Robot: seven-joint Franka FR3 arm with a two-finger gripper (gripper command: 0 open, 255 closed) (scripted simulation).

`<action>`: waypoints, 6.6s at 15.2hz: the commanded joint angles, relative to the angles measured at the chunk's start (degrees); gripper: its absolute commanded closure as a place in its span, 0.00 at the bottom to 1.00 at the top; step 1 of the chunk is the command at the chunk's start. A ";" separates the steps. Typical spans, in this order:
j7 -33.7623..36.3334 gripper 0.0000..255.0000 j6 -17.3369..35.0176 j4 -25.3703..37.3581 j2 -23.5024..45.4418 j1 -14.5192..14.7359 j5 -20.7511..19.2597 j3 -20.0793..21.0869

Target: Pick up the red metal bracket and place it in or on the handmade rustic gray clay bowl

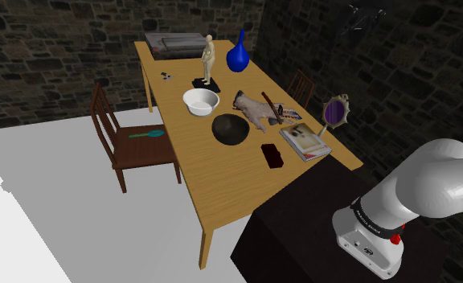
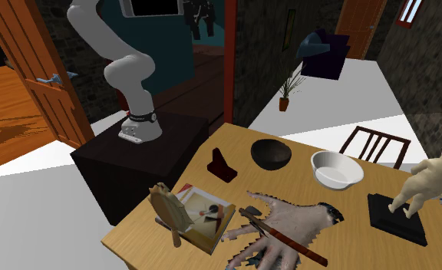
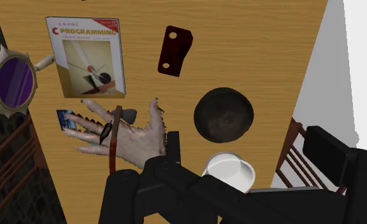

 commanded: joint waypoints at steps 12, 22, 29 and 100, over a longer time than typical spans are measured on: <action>3.39 0.00 19.45 -15.47 6.80 -1.42 -0.05 -0.35; 6.29 0.00 39.33 -22.76 21.95 -2.48 0.09 -0.79; 7.89 0.00 53.37 -23.25 37.30 -2.87 0.79 -1.22; 12.49 1.00 47.03 -12.52 44.10 -1.73 2.02 -0.48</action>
